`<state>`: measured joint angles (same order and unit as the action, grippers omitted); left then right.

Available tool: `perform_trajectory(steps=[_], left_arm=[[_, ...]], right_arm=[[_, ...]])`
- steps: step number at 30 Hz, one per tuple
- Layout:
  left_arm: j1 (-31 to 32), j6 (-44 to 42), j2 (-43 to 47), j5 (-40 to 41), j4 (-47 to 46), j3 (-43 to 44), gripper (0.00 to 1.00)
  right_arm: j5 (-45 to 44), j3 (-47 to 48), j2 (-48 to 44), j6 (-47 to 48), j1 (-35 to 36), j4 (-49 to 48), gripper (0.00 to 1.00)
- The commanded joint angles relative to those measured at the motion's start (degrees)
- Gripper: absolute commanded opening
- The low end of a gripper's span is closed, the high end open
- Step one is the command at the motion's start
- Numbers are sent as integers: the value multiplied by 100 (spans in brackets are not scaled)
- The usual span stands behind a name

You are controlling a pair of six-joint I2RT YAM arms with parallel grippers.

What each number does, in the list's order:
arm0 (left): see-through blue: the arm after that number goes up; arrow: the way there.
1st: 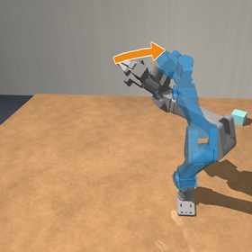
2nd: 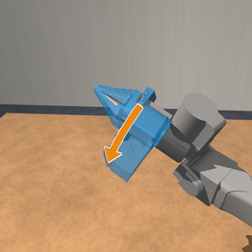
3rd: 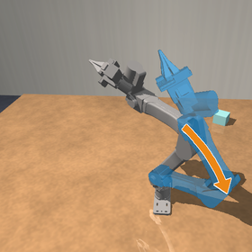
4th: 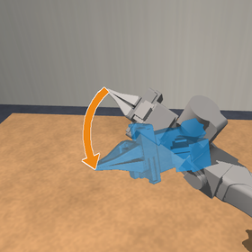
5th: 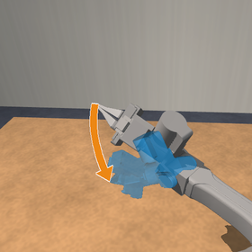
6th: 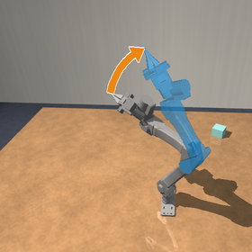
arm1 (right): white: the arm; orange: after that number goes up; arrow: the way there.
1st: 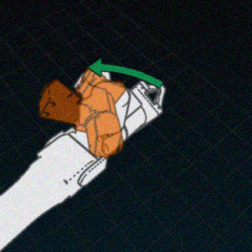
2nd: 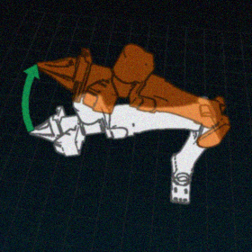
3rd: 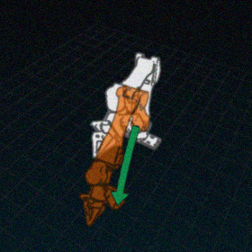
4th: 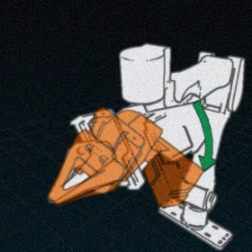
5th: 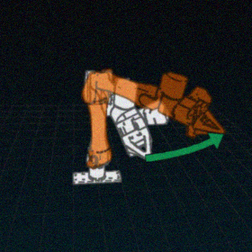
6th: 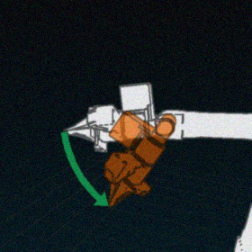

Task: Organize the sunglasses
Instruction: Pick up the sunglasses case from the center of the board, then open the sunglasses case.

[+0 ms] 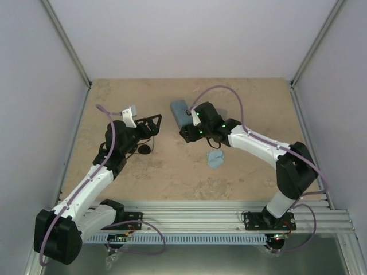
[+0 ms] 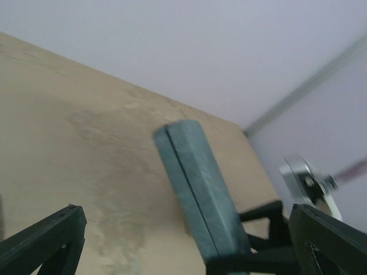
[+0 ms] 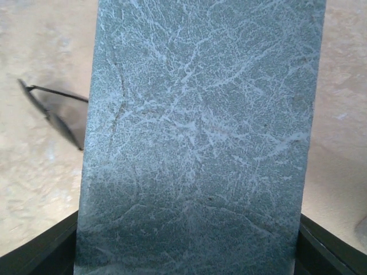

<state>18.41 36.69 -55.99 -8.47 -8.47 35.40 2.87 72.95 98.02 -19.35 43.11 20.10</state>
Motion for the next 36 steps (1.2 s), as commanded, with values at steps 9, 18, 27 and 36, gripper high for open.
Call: perform_trajectory(steps=[9,18,27,36], left_arm=[[-13,392,101,-2897,-2582,-583,99],[-9,1385,263,-3838,-4223,-1137,100],[46,1831,91,-4111,-4978,-1184,99],[335,1982,-198,-4023,-5141,-1130,99]], right_arm=[[2085,-220,-1250,50,-99,-233,52],[3350,-259,-1673,-283,-101,-477,52],[4124,-276,-1825,-501,-99,-663,52],[4799,-288,-2049,-595,-101,-794,52]])
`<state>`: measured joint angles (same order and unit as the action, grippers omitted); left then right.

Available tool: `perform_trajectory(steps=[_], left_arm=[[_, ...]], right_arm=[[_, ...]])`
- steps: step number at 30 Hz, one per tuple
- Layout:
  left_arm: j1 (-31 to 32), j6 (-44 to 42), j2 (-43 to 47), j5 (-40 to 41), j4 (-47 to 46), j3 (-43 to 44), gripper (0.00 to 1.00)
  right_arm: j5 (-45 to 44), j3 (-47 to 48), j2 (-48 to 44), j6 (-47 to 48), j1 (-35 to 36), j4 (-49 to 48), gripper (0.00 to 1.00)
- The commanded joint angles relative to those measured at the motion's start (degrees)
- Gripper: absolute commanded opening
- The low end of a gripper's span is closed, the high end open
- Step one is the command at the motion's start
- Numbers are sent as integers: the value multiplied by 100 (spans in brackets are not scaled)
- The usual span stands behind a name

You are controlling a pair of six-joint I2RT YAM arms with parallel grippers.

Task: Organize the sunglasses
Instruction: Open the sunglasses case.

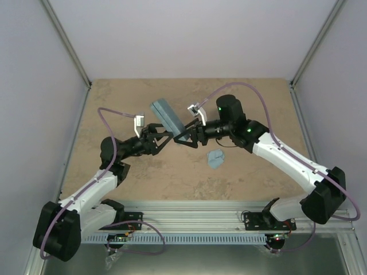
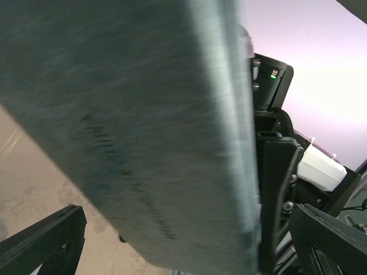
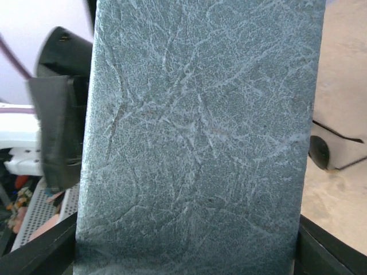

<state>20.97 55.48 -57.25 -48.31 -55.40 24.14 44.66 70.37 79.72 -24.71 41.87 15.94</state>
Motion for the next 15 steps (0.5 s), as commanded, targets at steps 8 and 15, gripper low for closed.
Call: perform_trajectory(steps=[8,15], left_arm=[[137,358,-114,-171,-992,46,99],[205,404,-132,-264,-1173,98,93]], right_arm=[[1282,-195,-268,-109,26,-537,52],[1422,-182,-197,-112,33,-562,53]])
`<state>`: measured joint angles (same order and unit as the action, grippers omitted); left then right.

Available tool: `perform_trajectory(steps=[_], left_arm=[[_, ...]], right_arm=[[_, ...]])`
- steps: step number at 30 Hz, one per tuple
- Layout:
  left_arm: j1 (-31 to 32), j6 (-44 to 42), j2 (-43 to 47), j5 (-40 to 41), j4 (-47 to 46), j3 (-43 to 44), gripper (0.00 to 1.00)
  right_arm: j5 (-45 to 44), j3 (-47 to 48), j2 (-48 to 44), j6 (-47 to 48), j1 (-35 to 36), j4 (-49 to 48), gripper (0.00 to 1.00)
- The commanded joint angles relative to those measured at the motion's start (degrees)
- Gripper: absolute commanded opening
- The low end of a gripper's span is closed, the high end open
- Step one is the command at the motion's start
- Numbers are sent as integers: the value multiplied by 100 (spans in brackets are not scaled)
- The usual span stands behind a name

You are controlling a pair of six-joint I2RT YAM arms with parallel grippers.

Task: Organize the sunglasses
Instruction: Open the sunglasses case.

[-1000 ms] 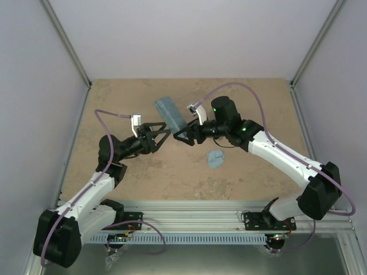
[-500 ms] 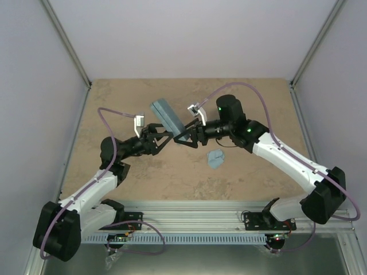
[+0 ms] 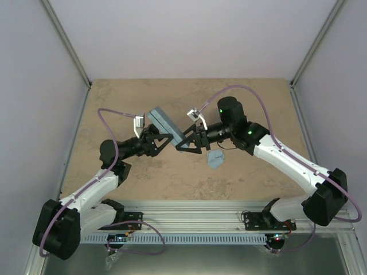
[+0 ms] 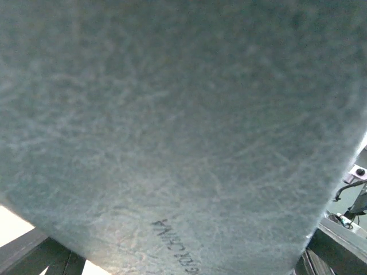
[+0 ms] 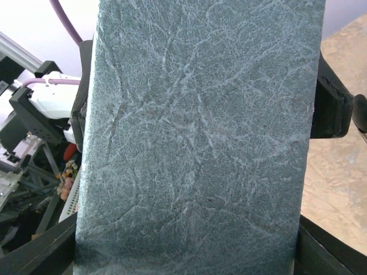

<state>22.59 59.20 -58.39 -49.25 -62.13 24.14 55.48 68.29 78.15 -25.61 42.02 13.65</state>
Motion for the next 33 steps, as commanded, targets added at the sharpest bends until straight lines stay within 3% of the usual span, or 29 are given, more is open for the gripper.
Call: perform_trajectory(steps=[1,8,12,20,26,33], left_arm=[[51,31,-27,-179,-524,99,89],[87,31,-56,-241,-676,103,64],[88,27,-18,-345,-730,147,61],[83,-287,260,-534,-446,230,58],[88,-478,519,-614,-404,255,58],[88,-567,619,-637,-414,245,55]], right_arm=[[340,34,-39,-34,20,-340,54],[1,191,-37,410,19,22,78],[-327,435,130,713,23,230,81],[-782,431,123,547,-60,-44,67],[-1272,-53,-212,-126,-614,-444,56],[-1572,-543,-515,-838,-1055,-900,53]])
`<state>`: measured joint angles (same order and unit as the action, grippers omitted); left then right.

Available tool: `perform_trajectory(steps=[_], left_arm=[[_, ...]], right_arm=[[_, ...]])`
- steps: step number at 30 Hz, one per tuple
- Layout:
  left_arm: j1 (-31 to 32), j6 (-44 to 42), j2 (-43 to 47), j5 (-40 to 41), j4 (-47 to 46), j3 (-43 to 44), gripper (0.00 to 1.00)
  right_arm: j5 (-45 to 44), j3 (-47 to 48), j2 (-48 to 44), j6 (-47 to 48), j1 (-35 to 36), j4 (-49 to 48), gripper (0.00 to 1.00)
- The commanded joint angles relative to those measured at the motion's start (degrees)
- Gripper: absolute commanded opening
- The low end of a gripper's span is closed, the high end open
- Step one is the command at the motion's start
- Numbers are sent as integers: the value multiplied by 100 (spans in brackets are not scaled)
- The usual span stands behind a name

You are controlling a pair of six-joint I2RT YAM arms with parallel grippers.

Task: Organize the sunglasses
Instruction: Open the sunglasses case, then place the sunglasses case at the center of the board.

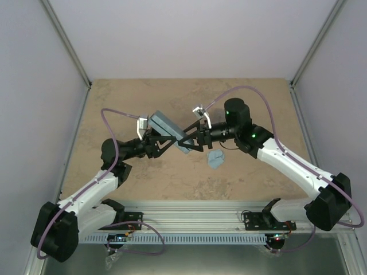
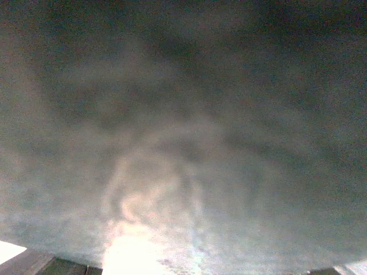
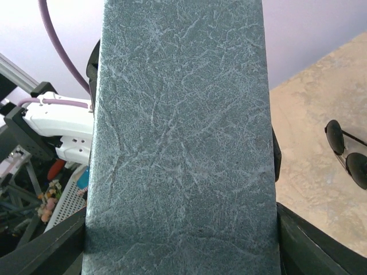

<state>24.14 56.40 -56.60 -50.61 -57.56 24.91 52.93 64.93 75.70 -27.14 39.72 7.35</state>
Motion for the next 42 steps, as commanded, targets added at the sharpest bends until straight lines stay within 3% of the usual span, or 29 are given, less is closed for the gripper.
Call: perform_trajectory(steps=[1,9,29,33,37,42], left_arm=[[-67,-301,439,-502,-869,172,55],[-67,-364,465,-497,-813,143,53],[-67,-618,536,-331,-347,188,52],[-68,-633,553,-305,-280,194,52],[-67,-712,569,-231,-100,222,53],[-67,-728,518,-199,62,286,54]], right_arm=[[-1366,-247,-308,-752,-852,-315,51],[-1866,-498,-634,-1215,-1063,-478,46],[-3272,-724,-1288,-1398,-1144,-104,47],[-2822,-657,-1312,-1034,-1147,-256,51],[-2444,-572,-1445,-443,-1142,-351,62],[-1111,-509,-1465,234,-1112,-707,74]])
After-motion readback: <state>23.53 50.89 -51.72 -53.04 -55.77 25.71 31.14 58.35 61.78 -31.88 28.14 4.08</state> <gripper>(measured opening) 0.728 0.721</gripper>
